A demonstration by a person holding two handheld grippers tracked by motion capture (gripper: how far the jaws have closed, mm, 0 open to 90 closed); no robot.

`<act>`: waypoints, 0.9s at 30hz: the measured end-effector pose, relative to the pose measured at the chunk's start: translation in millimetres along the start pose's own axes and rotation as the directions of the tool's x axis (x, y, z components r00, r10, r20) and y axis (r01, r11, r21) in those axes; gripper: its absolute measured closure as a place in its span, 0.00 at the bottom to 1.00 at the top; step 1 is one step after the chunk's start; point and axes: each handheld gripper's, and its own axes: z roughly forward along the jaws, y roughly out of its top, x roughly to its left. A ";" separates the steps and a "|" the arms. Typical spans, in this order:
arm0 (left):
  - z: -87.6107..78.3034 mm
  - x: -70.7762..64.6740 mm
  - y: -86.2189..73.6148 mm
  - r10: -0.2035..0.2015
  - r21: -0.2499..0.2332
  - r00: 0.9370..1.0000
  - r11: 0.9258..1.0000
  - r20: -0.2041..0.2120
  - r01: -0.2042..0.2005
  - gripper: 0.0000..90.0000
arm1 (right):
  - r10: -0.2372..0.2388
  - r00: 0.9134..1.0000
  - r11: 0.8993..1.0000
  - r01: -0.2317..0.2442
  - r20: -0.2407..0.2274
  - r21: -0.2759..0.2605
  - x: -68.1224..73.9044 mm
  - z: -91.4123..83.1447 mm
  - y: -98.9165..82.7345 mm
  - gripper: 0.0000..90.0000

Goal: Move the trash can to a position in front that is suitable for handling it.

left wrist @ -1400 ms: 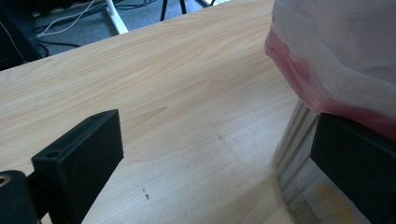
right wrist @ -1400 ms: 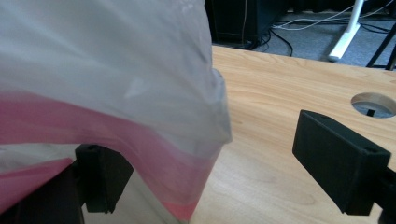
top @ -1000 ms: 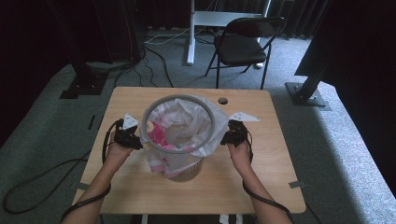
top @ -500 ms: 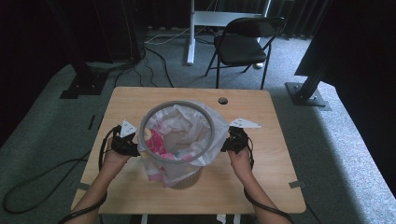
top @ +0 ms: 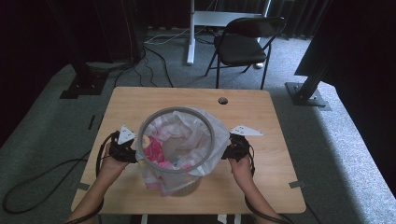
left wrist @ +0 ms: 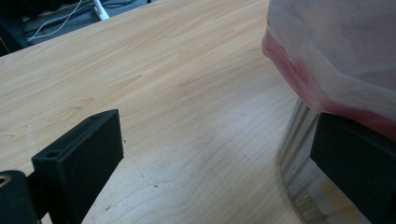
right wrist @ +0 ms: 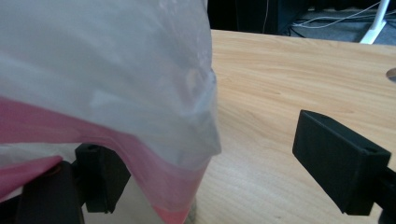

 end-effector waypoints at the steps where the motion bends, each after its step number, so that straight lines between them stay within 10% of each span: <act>1: -1.3 -1.7 -0.7 0.002 -0.003 1.000 1.000 -0.002 -0.002 0.03 | 0.001 1.000 1.000 -0.001 -0.001 -0.002 1.2 -1.3 -1.2 0.17; 27: -14.4 -15.0 -8.6 0.039 -0.005 0.999 0.999 0.019 -0.039 0.03 | 0.024 1.000 1.000 -0.024 -0.001 -0.004 15.4 -17.3 -15.2 0.17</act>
